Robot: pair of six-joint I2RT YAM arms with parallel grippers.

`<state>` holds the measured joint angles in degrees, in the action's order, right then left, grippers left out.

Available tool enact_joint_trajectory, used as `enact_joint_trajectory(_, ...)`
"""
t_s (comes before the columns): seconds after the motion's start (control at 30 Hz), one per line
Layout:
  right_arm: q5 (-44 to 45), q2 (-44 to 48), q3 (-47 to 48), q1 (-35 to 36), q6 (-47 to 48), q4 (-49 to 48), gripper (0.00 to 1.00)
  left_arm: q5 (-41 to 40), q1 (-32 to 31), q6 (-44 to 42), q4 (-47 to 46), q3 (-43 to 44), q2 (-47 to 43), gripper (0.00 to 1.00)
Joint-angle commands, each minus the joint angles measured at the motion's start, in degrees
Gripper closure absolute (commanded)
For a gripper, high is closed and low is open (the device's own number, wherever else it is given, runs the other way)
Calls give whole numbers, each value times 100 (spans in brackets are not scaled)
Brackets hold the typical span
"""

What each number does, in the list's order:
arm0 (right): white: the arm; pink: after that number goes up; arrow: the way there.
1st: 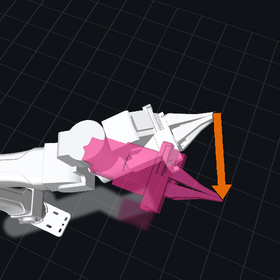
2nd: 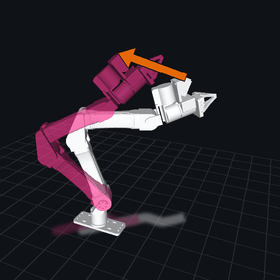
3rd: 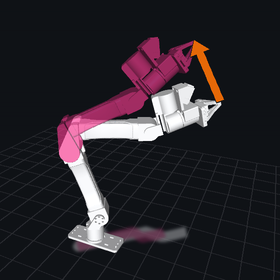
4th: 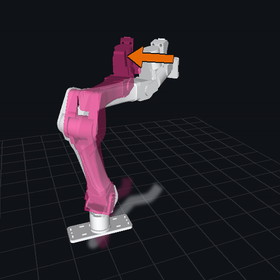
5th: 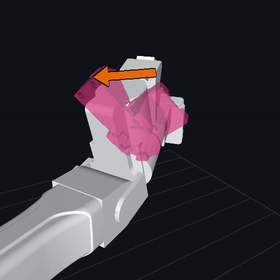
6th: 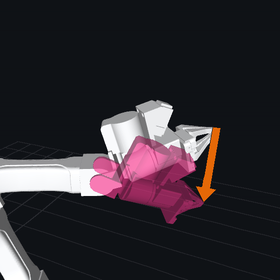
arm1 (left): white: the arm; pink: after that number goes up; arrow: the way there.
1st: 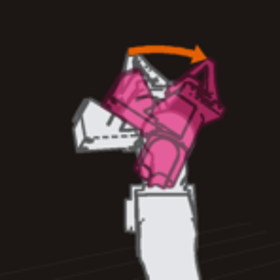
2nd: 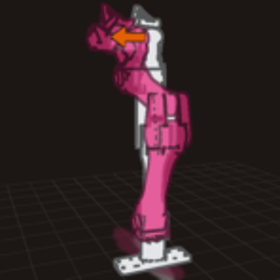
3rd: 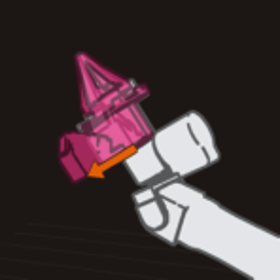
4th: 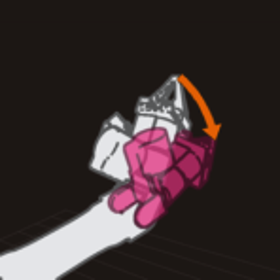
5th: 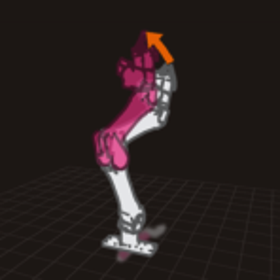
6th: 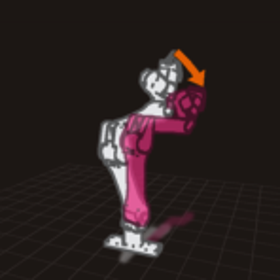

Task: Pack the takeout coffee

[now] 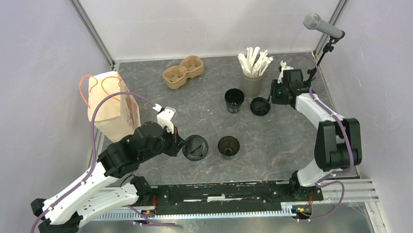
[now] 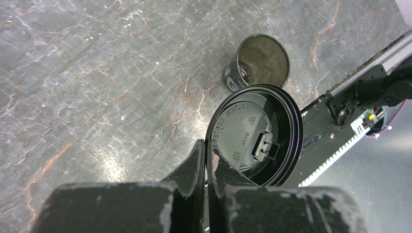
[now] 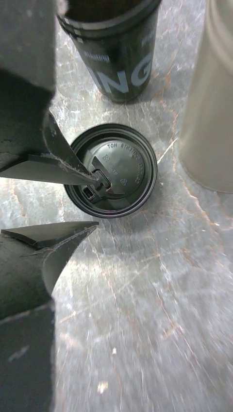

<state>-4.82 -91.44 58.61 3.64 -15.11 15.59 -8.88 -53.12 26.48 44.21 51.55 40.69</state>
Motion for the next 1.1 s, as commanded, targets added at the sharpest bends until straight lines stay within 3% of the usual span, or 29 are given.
enact_joint_trajectory(0.0,320,928,415,84,443,473,60,387,-1,68,-280,202,155,98)
enact_joint_trajectory(0.23,-314,2575,-486,1594,1410,-370,55,470,-1,623,-319,496,517,98)
enact_joint_trajectory(0.33,-1071,3610,-1568,2217,1747,-1598,53,715,-5,816,-591,481,548,98)
enact_joint_trajectory(0.5,-2396,5208,-3250,2637,1928,-3974,50,749,30,1641,-1004,426,301,98)
enact_joint_trajectory(0.6,-2951,6026,-4425,2922,2370,-5951,17,1168,43,2480,-1612,359,56,98)
enact_joint_trajectory(0.63,-2901,6259,-4724,3024,2515,-6565,15,1296,39,2739,-1815,335,5,98)
enact_joint_trajectory(0.7,-2690,6473,-4919,3215,2702,-7232,16,1530,39,3264,-2192,293,-34,98)
enact_joint_trajectory(0.83,-2647,6267,-4713,3574,3080,-7673,17,2059,42,4314,-3133,22,10,98)
enact_joint_trajectory(0.9,-2408,6131,-4774,3795,3216,-8203,10,2397,43,4963,-3948,-287,104,98)
enact_joint_trajectory(0.93,-2260,6042,-4770,3903,3305,-8453,2,2607,51,5296,-4586,-505,163,98)
enact_joint_trajectory(1.0,-2032,5871,-4641,4166,3605,-8667,2,2862,40,5954,-5496,-795,346,98)
enact_joint_trajectory(1.07,-1847,5676,-4491,4454,3855,-8881,2,2996,39,6063,-5739,-782,538,98)
